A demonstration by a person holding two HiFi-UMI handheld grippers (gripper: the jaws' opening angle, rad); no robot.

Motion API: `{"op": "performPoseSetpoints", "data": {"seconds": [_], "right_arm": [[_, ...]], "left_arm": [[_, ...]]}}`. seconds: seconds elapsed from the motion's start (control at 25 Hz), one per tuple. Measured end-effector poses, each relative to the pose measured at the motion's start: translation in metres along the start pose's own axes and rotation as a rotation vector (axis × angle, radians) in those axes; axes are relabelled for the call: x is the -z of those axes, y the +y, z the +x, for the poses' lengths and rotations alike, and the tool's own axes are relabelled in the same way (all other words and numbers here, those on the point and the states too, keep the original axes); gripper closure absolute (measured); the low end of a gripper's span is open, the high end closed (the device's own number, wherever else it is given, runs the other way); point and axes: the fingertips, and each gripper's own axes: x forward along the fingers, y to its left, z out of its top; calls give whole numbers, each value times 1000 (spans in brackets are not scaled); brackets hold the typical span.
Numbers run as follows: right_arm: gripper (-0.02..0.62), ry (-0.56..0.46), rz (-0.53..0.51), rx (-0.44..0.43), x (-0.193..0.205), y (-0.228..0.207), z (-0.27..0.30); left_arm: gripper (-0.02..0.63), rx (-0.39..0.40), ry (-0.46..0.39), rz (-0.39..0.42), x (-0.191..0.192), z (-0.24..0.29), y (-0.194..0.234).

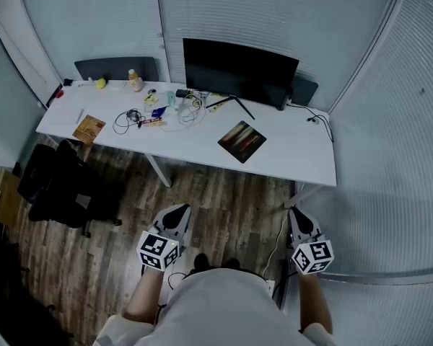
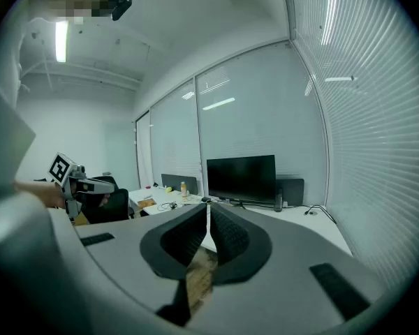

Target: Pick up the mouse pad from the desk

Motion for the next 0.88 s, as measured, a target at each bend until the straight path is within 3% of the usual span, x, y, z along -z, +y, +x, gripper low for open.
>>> {"op": "performPoseSetpoints", "data": {"seconds": [0.88], "right_arm": [[555,8,-9,8,-1,17,19]], "left_arm": [[591,25,0,-18,4,5,21]]}}
